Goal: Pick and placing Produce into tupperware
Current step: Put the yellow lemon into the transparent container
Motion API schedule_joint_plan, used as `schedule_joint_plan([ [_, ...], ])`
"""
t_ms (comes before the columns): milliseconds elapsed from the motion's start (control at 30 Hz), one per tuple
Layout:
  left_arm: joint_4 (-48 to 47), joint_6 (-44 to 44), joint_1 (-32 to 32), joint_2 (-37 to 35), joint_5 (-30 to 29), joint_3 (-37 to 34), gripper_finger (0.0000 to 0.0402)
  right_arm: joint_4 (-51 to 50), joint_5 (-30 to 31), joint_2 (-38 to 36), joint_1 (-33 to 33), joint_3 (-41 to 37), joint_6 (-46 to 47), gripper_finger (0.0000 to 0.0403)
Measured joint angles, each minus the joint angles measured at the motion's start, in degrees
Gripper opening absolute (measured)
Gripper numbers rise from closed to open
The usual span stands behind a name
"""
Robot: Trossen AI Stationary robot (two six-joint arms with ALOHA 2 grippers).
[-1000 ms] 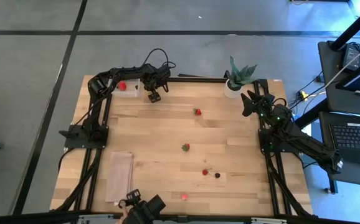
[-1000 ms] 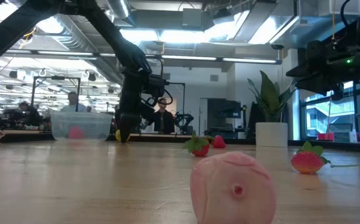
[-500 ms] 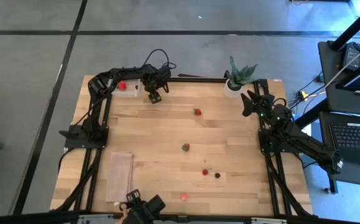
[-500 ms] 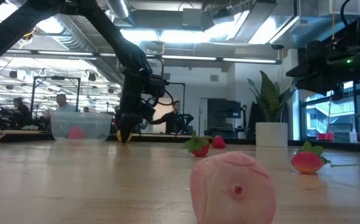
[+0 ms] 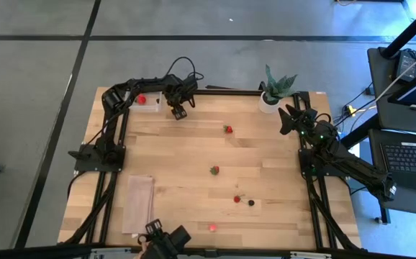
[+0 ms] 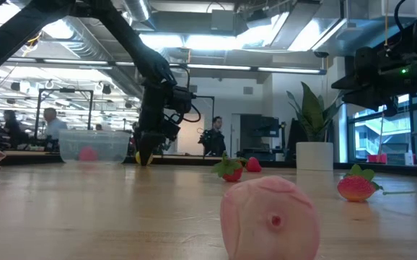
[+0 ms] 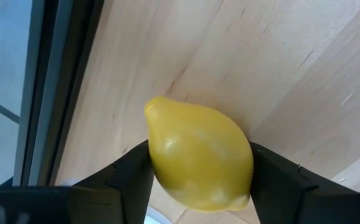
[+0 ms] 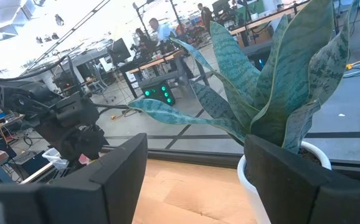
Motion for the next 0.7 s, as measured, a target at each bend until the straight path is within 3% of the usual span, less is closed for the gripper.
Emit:
schedule_joint_plan([
  [267,-0.4,-0.6,-1.0,-2.0,0.1,1.1,0.0214,0.0,0.0,0.0,0.0,0.0,0.0,0.0269],
  [467,-4.6,-2.3,-2.0,-5.2,0.0,7.3,0.0213,0.0,0.0,0.0,0.0,0.0,0.0,0.0269],
  [700,-16.4,-9.4,-1.0,-11.8,-1.5,15.9,0.0212,0.0,0.0,0.0,0.0,0.0,0.0,0.0269],
])
